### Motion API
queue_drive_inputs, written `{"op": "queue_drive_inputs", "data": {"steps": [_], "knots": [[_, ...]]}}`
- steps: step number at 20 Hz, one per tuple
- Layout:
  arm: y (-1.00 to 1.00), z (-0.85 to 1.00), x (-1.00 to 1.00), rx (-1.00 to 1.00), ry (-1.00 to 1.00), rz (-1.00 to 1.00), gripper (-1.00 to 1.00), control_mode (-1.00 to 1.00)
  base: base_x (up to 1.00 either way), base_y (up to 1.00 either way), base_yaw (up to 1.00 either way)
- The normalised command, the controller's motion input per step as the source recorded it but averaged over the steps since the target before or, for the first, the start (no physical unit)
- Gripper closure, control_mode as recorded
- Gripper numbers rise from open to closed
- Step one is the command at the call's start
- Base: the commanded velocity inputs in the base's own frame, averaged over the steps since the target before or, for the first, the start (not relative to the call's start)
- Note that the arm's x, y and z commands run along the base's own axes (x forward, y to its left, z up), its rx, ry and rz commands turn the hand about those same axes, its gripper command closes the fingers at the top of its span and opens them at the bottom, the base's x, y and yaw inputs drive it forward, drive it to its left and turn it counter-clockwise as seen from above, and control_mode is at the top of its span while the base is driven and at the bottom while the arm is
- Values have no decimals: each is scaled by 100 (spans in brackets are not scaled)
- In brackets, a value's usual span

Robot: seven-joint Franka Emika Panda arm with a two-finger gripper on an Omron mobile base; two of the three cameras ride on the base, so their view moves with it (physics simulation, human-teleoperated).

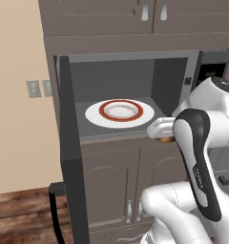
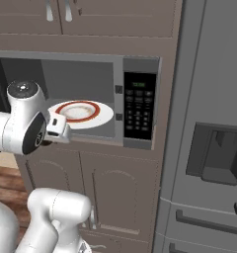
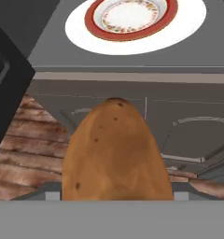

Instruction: Retrieve the reheated potato from the microwave, then place the potato, cheese, and condiment on the cutting board.

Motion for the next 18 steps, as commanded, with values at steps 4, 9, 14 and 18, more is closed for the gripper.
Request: {"op": "queue_drive_inputs", "data": {"steps": [4,9,14,18], "knots": [[-17,-17,-14,0,13,-3,100,-100,0,0,0],[-12,-29,-12,-3,11,0,100,-100,0,0,0],[-8,-32,-10,-2,3,0,100,-100,0,0,0],[-5,-27,0,0,0,0,100,-100,0,0,0]]}}
